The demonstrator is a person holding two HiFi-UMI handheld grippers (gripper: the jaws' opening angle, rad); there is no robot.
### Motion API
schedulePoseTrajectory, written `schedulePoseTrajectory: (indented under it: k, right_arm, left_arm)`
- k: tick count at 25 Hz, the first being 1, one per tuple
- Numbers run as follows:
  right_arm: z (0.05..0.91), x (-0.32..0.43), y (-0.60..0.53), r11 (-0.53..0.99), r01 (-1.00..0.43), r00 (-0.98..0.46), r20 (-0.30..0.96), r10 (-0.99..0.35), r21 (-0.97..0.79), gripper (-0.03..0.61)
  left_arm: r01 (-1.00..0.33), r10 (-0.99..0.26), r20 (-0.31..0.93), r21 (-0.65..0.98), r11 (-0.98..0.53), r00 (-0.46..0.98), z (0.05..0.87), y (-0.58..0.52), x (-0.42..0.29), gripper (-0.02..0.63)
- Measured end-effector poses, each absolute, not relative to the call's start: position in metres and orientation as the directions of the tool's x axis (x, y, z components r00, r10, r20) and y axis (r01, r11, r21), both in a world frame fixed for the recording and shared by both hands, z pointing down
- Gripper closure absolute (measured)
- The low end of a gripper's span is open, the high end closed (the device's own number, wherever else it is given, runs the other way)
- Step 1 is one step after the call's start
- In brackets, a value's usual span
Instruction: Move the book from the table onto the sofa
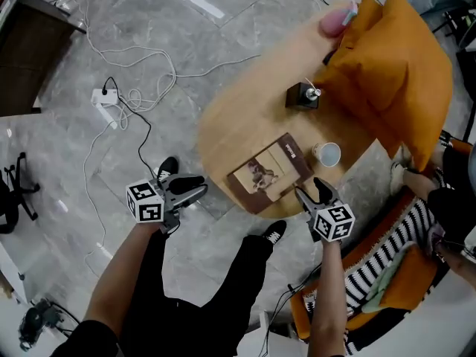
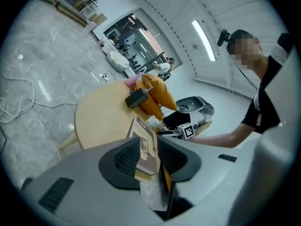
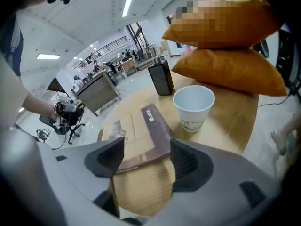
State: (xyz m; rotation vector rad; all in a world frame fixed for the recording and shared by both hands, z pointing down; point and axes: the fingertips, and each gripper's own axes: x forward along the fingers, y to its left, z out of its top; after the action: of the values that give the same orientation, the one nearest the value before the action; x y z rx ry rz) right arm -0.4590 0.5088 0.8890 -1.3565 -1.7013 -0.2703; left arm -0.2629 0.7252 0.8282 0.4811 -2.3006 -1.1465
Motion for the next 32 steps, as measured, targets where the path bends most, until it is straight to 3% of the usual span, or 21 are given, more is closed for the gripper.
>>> schedulePoseTrajectory:
  k: [3, 9, 20, 24, 32]
  right_arm:
    - [0.906, -0.471, 0.514, 0.406, 0.842, -0.007, 0.746, 0.666, -0.354, 0.262]
    - [0.919, -0.492, 0.526, 0.422, 0.873, -0.092, 0.768, 0.634, -0.244, 0.264]
    - [0.925, -0.442, 0.554, 0.367, 0.901, -0.072, 0.755, 0.652, -0.232, 0.264]
    - [0.926, -0.421, 0.561, 0.330, 0.919, -0.056, 0.756, 0.652, -0.216, 0.264]
    - [0.930, -0.397, 0.565, 0.395, 0.866, -0.063, 0.717, 0.695, -0.307, 0.264]
  left_arm:
    - [-0.037, -0.494, 0.289, 0.834, 0.550, -0.820, 0.850, 0.724, -0.264, 0.444]
    - [0.082, -0.414, 0.314, 0.868, 0.490, -0.855, 0.893, 0.735, -0.268, 0.307]
    - [0.162, -0.529, 0.348, 0.916, 0.366, -0.774, 0.951, 0.706, -0.238, 0.299]
    - [0.162, -0.516, 0.288, 0.948, 0.276, -0.807, 0.952, 0.703, -0.244, 0.299]
    - [0.164, -0.508, 0.279, 0.951, 0.261, -0.815, 0.957, 0.701, -0.248, 0.301]
